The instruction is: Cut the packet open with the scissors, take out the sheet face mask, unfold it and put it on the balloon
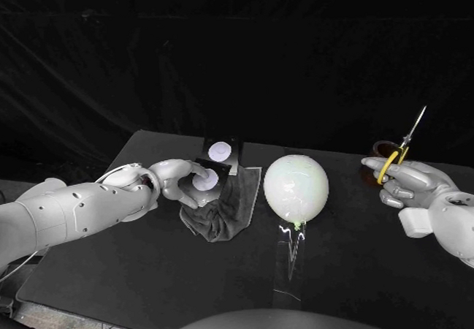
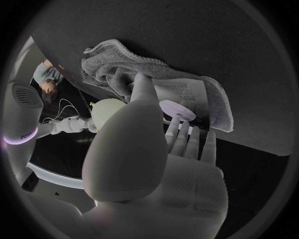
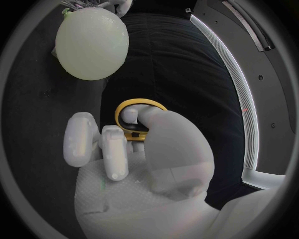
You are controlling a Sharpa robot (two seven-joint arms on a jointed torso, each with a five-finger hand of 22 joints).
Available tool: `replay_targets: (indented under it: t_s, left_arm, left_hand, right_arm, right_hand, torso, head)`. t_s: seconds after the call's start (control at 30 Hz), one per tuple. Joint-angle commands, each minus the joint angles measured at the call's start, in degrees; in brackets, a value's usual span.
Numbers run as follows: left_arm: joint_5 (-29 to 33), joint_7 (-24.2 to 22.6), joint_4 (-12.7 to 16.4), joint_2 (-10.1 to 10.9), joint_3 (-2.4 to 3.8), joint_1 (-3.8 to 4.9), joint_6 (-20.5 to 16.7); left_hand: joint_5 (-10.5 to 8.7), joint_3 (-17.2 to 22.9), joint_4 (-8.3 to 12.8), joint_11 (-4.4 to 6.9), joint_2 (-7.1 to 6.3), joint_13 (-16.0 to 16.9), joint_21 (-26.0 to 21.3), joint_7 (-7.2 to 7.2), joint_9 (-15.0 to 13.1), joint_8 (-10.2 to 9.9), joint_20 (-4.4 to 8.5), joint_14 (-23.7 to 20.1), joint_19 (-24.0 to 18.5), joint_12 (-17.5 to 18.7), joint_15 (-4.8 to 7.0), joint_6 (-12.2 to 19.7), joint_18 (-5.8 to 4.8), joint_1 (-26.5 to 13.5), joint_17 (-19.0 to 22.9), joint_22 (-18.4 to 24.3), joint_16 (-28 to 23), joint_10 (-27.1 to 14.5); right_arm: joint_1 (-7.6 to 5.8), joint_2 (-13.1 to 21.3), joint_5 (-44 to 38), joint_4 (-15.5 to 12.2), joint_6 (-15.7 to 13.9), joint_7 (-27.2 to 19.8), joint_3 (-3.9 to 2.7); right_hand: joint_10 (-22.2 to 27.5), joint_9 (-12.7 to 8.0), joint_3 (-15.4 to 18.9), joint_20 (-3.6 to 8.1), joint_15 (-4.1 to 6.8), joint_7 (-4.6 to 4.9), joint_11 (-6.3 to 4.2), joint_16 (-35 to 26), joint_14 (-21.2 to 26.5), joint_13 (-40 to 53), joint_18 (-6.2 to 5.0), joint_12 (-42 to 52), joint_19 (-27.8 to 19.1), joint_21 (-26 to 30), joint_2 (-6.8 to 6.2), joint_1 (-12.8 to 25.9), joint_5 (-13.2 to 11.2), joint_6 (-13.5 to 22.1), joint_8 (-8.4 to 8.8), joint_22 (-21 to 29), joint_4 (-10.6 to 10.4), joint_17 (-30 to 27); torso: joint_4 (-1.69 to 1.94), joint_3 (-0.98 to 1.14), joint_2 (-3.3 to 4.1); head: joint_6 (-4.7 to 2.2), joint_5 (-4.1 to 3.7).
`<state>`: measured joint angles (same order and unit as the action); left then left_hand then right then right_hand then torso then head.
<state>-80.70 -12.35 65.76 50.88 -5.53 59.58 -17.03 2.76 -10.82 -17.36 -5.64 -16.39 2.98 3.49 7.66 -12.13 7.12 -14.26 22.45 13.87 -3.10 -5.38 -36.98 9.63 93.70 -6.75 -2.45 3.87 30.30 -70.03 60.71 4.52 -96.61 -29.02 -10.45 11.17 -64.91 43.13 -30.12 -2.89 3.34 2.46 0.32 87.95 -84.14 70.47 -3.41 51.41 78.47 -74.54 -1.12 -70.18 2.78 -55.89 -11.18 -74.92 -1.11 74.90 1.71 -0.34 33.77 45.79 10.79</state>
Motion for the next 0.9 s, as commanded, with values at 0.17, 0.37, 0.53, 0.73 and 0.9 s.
replay_targets:
  t_s: [0.17, 0.37, 0.53, 0.73, 0.9]
  left_arm:
    - [-1.94, 1.74, -0.97, -0.76, -0.37, -0.63, 3.47]
    - [-2.18, 2.00, -1.56, -1.32, -0.37, -1.13, 4.61]
    - [-2.14, 2.27, -1.97, -1.54, -0.36, -1.56, 4.83]
    - [-2.08, 2.35, -2.22, -1.57, -0.36, -1.75, 4.56]
    - [-1.93, 1.99, -2.24, -1.52, -0.36, -1.79, 3.62]
  left_hand:
    - [0.04, 7.24, 0.57, -1.78, 7.67, 1.00, 1.30, 1.64, -2.26, 3.07, 0.46, 8.33, 2.89, -2.22, -1.33, -7.93, 0.96, 2.19, -2.09, -0.50, 2.48, 11.56]
    - [0.00, 9.83, 1.02, -2.18, 11.69, 1.12, 2.10, 1.69, -2.86, 4.77, 0.36, 15.07, 4.81, -3.21, -1.81, -11.25, 0.91, 3.70, -3.57, -0.74, 4.35, 18.88]
    - [0.00, 10.20, 1.08, -2.68, 12.40, 0.92, 2.47, 2.11, -2.81, 4.87, 0.17, 17.24, 5.72, -2.97, -2.16, -11.74, 0.85, 4.21, -3.98, -0.83, 4.87, 19.97]
    - [0.01, 10.48, 1.26, -2.87, 12.64, 0.81, 2.62, 2.25, -2.75, 4.90, 0.00, 17.99, 6.13, -2.69, -2.38, -12.06, 0.81, 4.89, -4.06, -0.83, 4.94, 20.59]
    - [0.00, 10.51, 1.42, -2.86, 12.37, 0.70, 2.63, 2.24, -2.61, 4.72, -0.06, 17.82, 6.18, -2.24, -2.41, -11.92, 0.82, 5.39, -3.93, -0.78, 4.75, 20.65]
  right_arm:
    - [0.02, -0.06, -0.66, -0.07, 0.96, -0.43, -0.04]
    - [0.03, 0.02, -0.67, -0.13, 0.98, -0.45, -0.04]
    - [0.04, 0.05, -0.67, -0.16, 1.00, -0.46, -0.04]
    - [0.05, 0.07, -0.74, -0.16, 0.97, -0.46, -0.04]
    - [0.07, 0.07, -0.84, -0.15, 0.98, -0.47, -0.04]
  right_hand:
    - [-22.30, 0.04, -0.17, 0.11, 0.35, 1.92, -0.56, 0.24, -4.82, 9.49, -0.86, 26.01, 0.33, -0.18, 0.00, 0.38, 0.14, -2.43, -0.03, -1.71, 0.05, 10.23]
    - [-22.32, 0.02, -0.22, 0.11, 0.35, 1.91, -0.57, 0.28, -4.84, 9.50, -0.84, 26.01, 0.36, -0.22, 0.07, 0.41, 0.16, -2.46, -0.02, -1.75, 0.08, 10.33]
    - [-22.35, 0.02, -0.23, 0.11, 0.36, 1.90, -0.58, 0.27, -4.84, 9.62, -0.83, 26.15, 0.40, -0.27, 0.08, 0.41, 0.16, -2.48, -0.02, -1.79, 0.09, 10.30]
    - [-22.38, 0.02, -0.25, 0.12, 0.36, 1.89, -0.58, 0.31, -4.86, 9.71, -0.83, 26.26, 0.40, -0.27, 0.09, 0.41, 0.16, -2.50, -0.02, -1.79, 0.11, 10.41]
    - [-22.38, 0.02, -0.25, 0.12, 0.36, 1.89, -0.58, 0.31, -4.86, 9.71, -0.83, 26.26, 0.40, -0.27, 0.09, 0.41, 0.16, -2.50, -0.02, -1.79, 0.11, 10.41]
  torso:
    - [-0.12, -0.01, -0.02]
    - [-0.10, 0.03, -0.04]
    - [-0.07, 0.04, -0.04]
    - [-0.05, 0.04, -0.04]
    - [-0.04, 0.02, -0.07]
  head:
    - [0.14, 0.14]
    - [0.28, 0.02]
    - [0.28, -0.04]
    - [0.24, 0.07]
    - [0.26, 0.17]
